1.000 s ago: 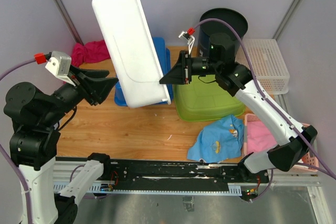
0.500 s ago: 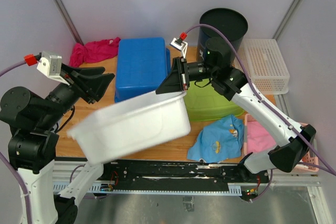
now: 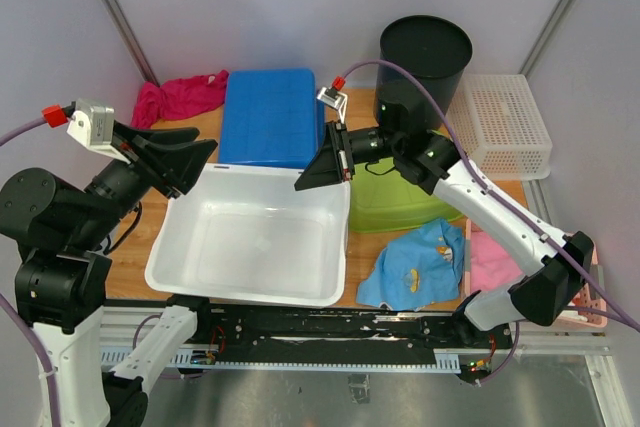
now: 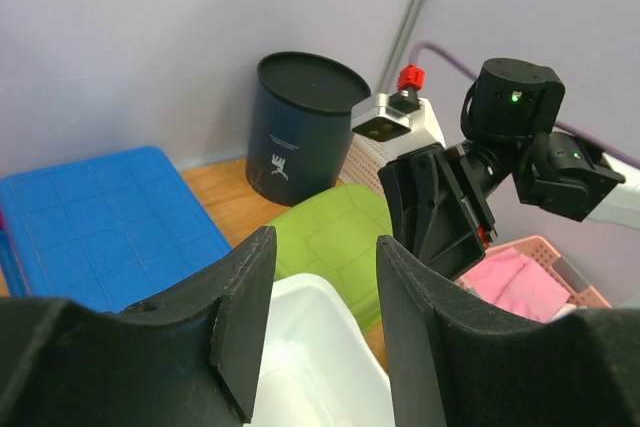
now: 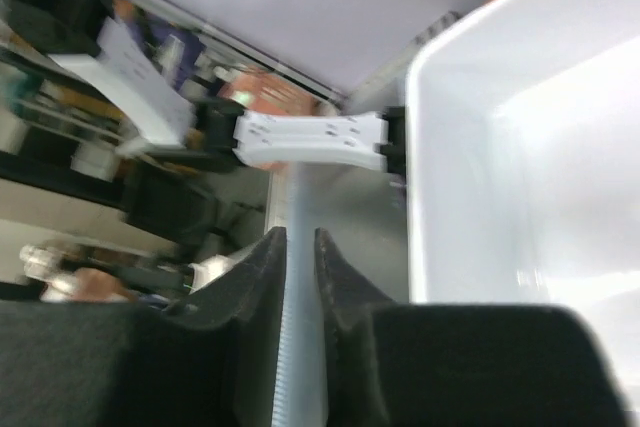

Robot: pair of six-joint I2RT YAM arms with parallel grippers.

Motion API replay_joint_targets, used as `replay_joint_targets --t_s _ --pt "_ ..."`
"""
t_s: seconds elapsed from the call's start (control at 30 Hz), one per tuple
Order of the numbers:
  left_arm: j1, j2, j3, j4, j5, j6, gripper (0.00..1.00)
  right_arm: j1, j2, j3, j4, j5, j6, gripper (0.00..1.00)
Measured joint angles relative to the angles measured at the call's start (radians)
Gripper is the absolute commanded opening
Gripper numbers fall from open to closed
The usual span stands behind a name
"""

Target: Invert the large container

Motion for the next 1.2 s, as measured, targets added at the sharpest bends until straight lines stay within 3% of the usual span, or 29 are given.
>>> replay_joint_targets --t_s 0.1,0.17,0.33,0.6,0.77,0.93,1.03,1.07,1.2 --pt "0.000 0.005 -0.001 0.000 -0.003 -0.004 0.49 0.001 -0.006 0.039 -0.167 0.052 -0.211 0.55" --pt "0.000 0.013 -0.001 0.000 -0.004 -0.010 0.50 0.007 -0.020 0.035 -0.238 0.088 -0.316 0.62" --pt "0.000 0.049 -0.010 -0.008 -0.056 -0.054 0.53 0.105 -0.089 -0.047 -0.348 0.290 -0.572 0.67" --pt "0.000 0.153 -0.034 -0.117 -0.283 -0.161 0.66 0.460 -0.096 -0.185 -0.381 0.684 -0.891 0.68" --pt "0.000 0.191 -0.087 -0.159 -0.352 -0.201 0.66 0.613 -0.048 -0.266 -0.375 0.858 -0.996 0.69" --pt "0.000 0.184 -0.112 -0.174 -0.381 -0.209 0.66 0.687 -0.007 -0.370 -0.340 1.009 -1.028 0.69" --pt "0.000 0.167 -0.116 -0.174 -0.385 -0.209 0.66 0.696 0.014 -0.418 -0.308 1.069 -1.028 0.61" --pt "0.000 0.164 -0.118 -0.174 -0.385 -0.210 0.66 0.696 0.019 -0.430 -0.296 1.082 -1.028 0.54" --pt "0.000 0.156 -0.122 -0.174 -0.388 -0.220 0.66 0.701 0.028 -0.457 -0.242 1.080 -1.072 0.06"
